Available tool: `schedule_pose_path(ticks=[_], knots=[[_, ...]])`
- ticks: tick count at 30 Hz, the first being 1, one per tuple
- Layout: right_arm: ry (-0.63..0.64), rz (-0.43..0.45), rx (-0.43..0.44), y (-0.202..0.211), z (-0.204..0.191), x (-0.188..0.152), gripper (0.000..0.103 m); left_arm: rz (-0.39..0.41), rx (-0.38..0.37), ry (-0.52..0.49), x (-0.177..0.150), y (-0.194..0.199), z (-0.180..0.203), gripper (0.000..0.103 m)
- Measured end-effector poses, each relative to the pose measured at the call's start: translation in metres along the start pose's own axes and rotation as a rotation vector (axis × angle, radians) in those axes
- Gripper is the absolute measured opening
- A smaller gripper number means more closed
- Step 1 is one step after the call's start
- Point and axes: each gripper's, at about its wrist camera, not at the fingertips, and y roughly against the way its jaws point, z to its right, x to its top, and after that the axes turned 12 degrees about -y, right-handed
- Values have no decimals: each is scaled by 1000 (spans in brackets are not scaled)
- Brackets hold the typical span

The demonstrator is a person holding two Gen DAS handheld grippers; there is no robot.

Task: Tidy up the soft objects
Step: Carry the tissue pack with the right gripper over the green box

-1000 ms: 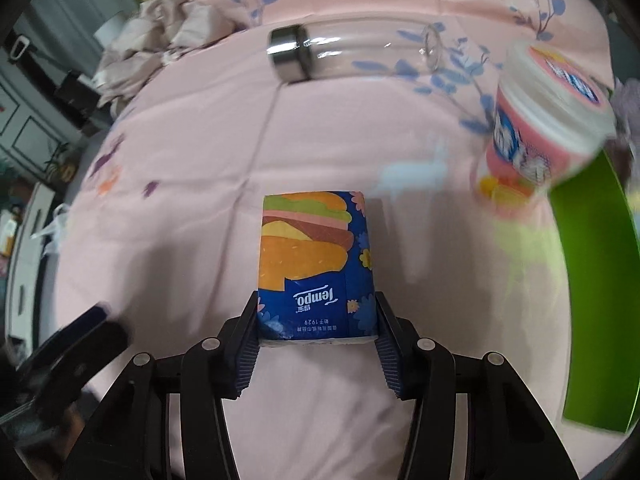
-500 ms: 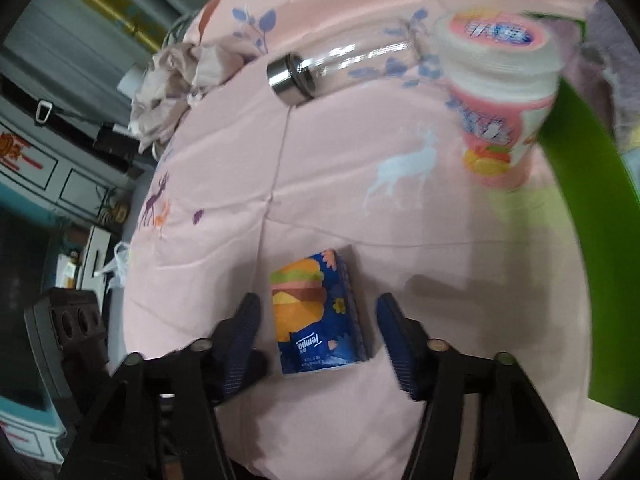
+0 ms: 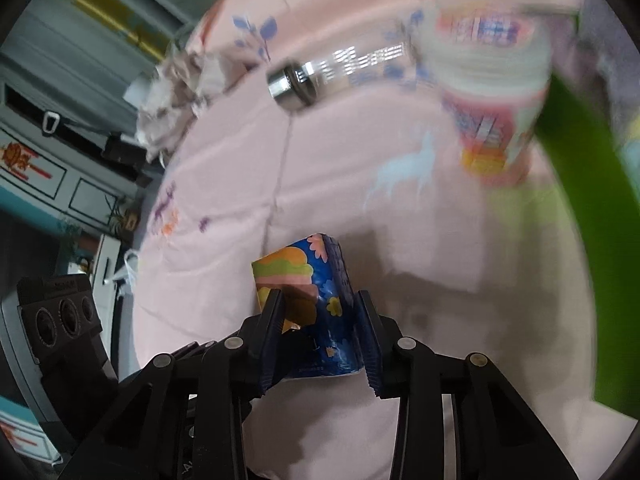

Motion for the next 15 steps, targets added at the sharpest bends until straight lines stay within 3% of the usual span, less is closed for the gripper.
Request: schedule_pose_path(ticks=[10,15], knots=[[74,370,53,137,-14,29,39,232,-92,-230,71,53,92,30],[43,492,79,179,4,38,39,287,-127,-315,92,56,134,30]])
